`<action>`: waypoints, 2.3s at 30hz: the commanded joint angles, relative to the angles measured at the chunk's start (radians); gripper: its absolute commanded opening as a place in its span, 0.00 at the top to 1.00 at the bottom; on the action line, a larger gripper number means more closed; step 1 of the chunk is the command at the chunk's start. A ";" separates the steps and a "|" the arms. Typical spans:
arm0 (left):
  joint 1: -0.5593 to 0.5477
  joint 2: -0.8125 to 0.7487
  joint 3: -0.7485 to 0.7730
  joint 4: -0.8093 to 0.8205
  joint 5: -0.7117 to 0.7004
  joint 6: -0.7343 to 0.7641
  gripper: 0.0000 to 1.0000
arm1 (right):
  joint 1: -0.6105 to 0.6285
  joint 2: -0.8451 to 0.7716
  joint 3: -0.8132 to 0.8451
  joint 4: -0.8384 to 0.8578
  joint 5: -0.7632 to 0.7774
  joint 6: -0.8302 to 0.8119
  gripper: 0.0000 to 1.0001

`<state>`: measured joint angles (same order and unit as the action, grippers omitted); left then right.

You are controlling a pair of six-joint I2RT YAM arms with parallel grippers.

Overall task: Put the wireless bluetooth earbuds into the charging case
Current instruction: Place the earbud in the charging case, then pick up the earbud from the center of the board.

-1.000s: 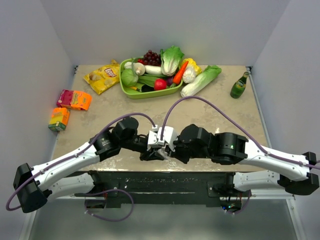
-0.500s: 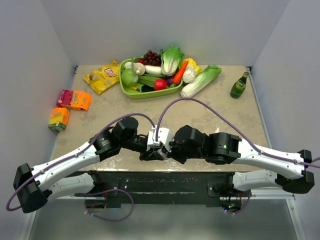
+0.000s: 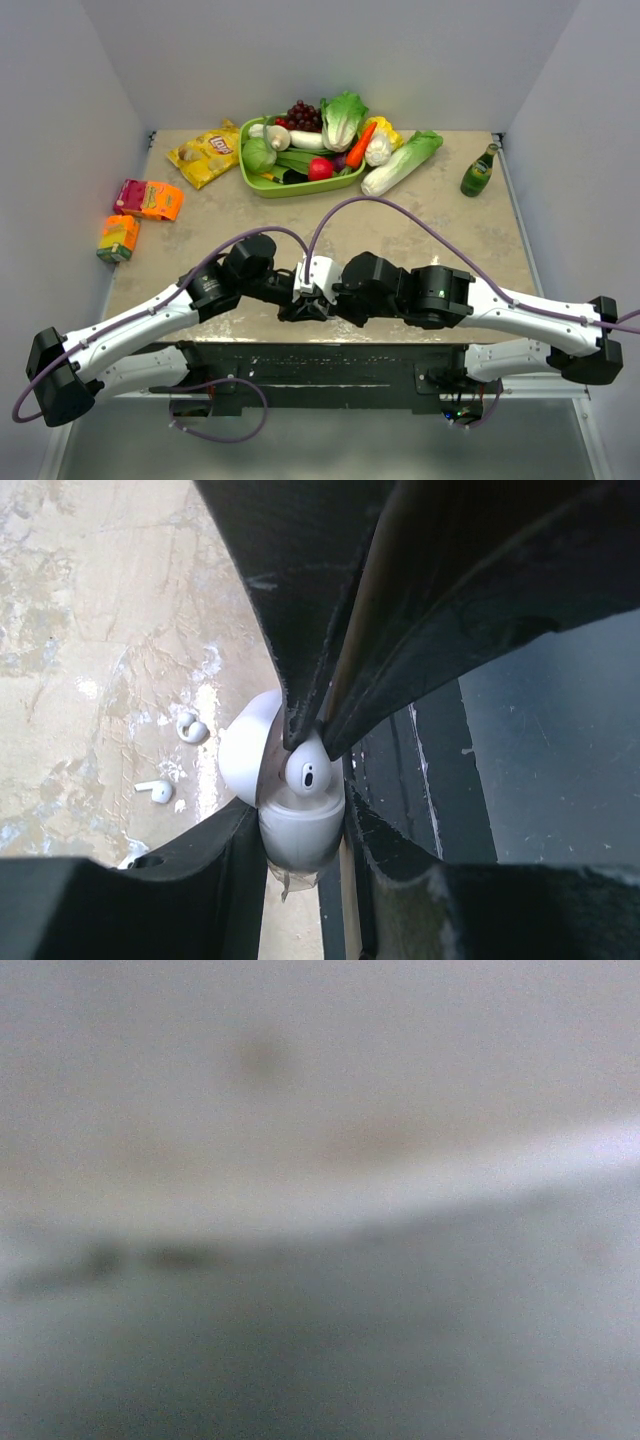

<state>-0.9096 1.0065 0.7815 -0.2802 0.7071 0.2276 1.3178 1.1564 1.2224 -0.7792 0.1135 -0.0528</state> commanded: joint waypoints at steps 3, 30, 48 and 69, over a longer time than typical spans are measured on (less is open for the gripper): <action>0.002 -0.025 0.015 0.102 0.052 0.015 1.00 | 0.015 0.025 0.006 0.027 0.012 -0.010 1.00; 0.006 -0.016 -0.017 0.179 -0.017 -0.043 1.00 | 0.015 -0.190 0.057 0.066 0.269 0.108 0.52; -0.008 -0.161 -0.441 1.057 -0.302 -0.438 1.00 | -0.008 -0.439 -0.434 0.356 0.842 0.625 0.44; -0.172 -0.358 -0.702 1.273 -0.776 -0.375 1.00 | -0.321 -0.052 -0.693 0.681 0.130 0.666 0.77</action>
<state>-1.0760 0.6724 0.1032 0.9073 -0.0105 -0.1463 1.0004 1.1072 0.5503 -0.1997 0.3134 0.5697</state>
